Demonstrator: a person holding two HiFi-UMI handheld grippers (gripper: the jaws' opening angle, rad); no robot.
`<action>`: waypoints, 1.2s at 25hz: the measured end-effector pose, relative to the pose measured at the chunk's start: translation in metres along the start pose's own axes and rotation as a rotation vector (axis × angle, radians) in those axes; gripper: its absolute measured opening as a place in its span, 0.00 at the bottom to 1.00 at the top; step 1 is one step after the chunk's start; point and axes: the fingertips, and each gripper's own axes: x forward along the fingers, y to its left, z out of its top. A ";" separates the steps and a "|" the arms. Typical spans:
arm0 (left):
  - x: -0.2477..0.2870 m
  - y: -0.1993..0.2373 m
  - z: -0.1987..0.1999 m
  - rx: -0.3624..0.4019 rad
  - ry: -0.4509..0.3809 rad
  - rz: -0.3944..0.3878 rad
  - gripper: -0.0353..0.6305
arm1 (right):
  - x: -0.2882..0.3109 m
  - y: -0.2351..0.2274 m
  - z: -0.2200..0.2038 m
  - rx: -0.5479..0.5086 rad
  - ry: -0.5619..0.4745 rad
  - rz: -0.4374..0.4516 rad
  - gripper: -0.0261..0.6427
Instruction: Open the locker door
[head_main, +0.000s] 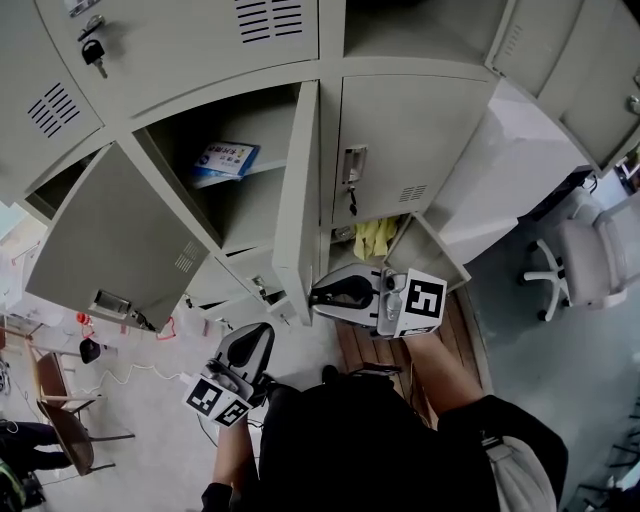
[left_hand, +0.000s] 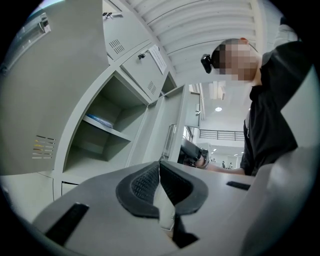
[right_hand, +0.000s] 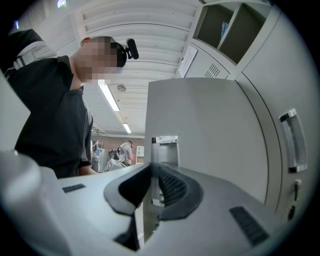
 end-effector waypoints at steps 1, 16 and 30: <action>0.001 -0.001 -0.001 -0.002 0.002 -0.004 0.08 | -0.003 0.000 0.000 0.000 -0.002 0.005 0.12; 0.003 -0.004 -0.001 0.001 0.006 0.000 0.08 | -0.040 0.002 0.006 0.017 -0.040 0.087 0.12; 0.018 -0.004 -0.004 -0.008 0.017 -0.031 0.08 | -0.059 0.000 0.007 -0.001 -0.020 0.057 0.13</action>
